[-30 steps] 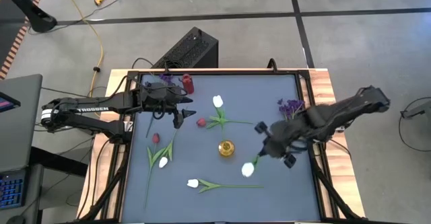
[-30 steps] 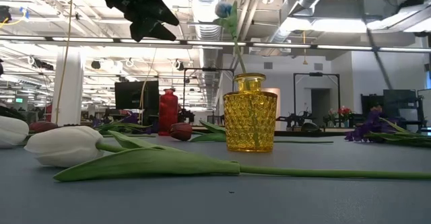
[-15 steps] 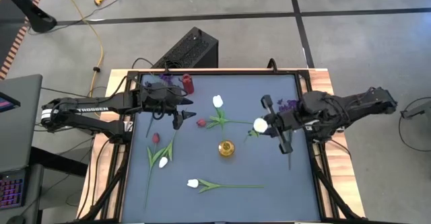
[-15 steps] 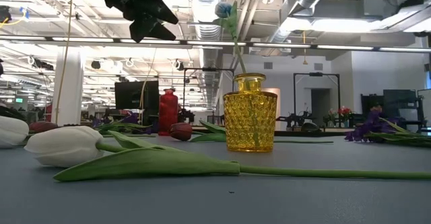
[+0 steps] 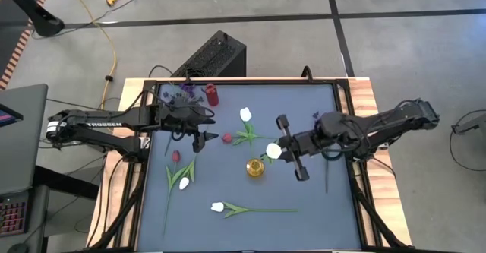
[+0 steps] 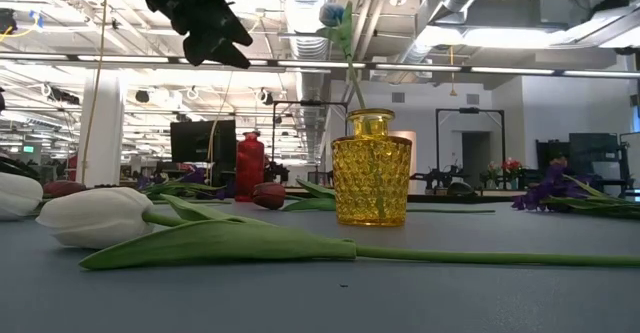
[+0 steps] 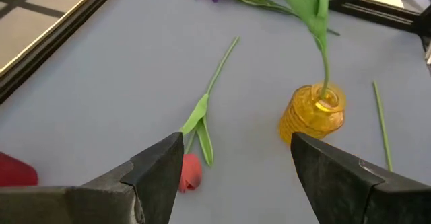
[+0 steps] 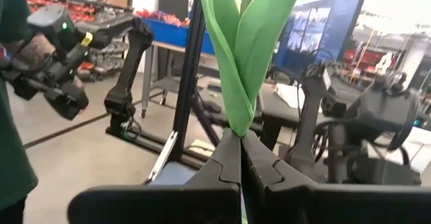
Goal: Sort flowers into vase by color
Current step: Put the white flower into the yellow vase
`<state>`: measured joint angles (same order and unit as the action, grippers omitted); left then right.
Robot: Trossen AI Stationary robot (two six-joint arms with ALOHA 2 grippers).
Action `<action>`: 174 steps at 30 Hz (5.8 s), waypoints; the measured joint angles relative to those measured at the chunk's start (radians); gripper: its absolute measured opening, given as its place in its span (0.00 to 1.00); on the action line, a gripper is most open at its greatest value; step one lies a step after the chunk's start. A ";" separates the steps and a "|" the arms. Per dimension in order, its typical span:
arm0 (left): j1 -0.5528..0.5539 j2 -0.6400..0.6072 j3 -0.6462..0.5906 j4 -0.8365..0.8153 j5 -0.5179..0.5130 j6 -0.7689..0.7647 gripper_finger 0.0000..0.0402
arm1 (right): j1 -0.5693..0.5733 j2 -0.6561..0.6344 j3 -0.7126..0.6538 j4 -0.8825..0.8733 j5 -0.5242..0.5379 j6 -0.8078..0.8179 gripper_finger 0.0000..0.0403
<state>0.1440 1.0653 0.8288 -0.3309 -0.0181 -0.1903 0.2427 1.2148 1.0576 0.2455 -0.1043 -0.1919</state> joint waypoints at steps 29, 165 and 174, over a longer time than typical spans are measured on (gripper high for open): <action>0.000 0.000 0.000 -0.004 -0.024 0.021 0.65 | -0.011 0.084 0.003 -0.146 0.114 -0.046 0.05; -0.420 0.067 -0.193 -0.148 -0.275 -0.404 0.65 | 0.337 0.659 0.171 -0.549 0.269 0.715 0.51; -0.481 0.067 -0.230 -0.041 -0.267 -0.424 0.65 | 0.316 0.824 0.285 -0.544 0.344 0.719 0.47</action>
<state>-0.3374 1.1320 0.5983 -0.3718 -0.2852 -0.6147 0.5590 2.0385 1.3423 -0.2985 0.2399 0.5270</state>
